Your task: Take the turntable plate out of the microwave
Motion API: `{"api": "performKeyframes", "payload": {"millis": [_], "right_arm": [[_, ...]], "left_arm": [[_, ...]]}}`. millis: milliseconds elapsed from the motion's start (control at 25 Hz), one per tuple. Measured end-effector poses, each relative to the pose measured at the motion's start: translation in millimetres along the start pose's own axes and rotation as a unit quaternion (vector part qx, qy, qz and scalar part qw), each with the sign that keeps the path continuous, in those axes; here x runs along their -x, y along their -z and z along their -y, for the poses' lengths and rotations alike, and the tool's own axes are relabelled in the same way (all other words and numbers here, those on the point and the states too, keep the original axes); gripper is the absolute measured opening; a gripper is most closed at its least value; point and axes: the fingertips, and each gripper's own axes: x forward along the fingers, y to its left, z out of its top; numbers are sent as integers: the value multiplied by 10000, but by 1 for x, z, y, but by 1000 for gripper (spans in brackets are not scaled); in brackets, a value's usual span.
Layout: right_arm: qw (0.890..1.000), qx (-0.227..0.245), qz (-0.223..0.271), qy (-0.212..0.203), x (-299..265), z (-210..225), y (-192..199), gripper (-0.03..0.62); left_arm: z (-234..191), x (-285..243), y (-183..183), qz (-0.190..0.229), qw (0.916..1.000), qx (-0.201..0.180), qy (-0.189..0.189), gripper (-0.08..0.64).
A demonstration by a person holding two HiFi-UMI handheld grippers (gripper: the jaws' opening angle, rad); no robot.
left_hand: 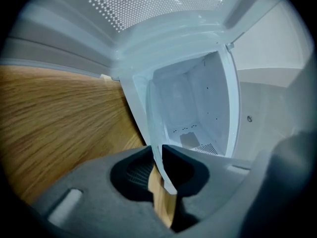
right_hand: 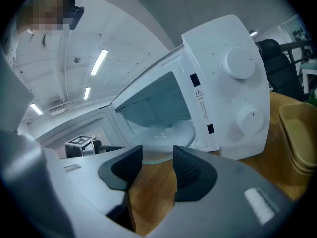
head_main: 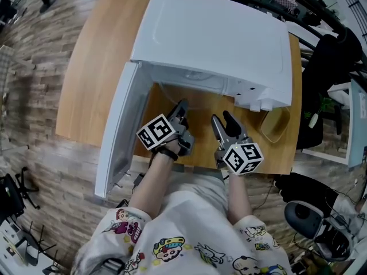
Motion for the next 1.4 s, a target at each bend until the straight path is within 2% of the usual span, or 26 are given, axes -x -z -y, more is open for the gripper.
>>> {"api": "performKeyframes", "payload": {"millis": [240, 480, 640, 760, 960, 1240, 1400], "right_arm": [[9992, -358, -156, -10, -6, 6, 15, 196], [9912, -1260, -389, -85, -18, 18, 32, 212], [9849, -1659, -468, -135, -24, 23, 37, 219], [9790, -1960, -530, -171, -30, 26, 41, 225], [9618, -2655, -516, -422, -48, 19, 43, 229], [9479, -3108, -426, -557, -68, 18, 42, 218], [9385, -3387, -311, -586, -78, 19, 39, 178]], "left_arm": [[-2, 12, 11, -58, 9999, 92, -19, 52], [-5, 17, 20, -95, 9998, 192, -13, 51], [-4, 20, 24, -103, 9997, 233, -14, 49], [-5, 23, 26, -109, 9995, 283, -23, 49], [-6, 26, 26, -120, 9995, 296, -11, 49], [-6, 26, 26, -131, 9994, 332, -7, 49], [-5, 27, 24, -147, 9994, 318, 7, 49]]}}
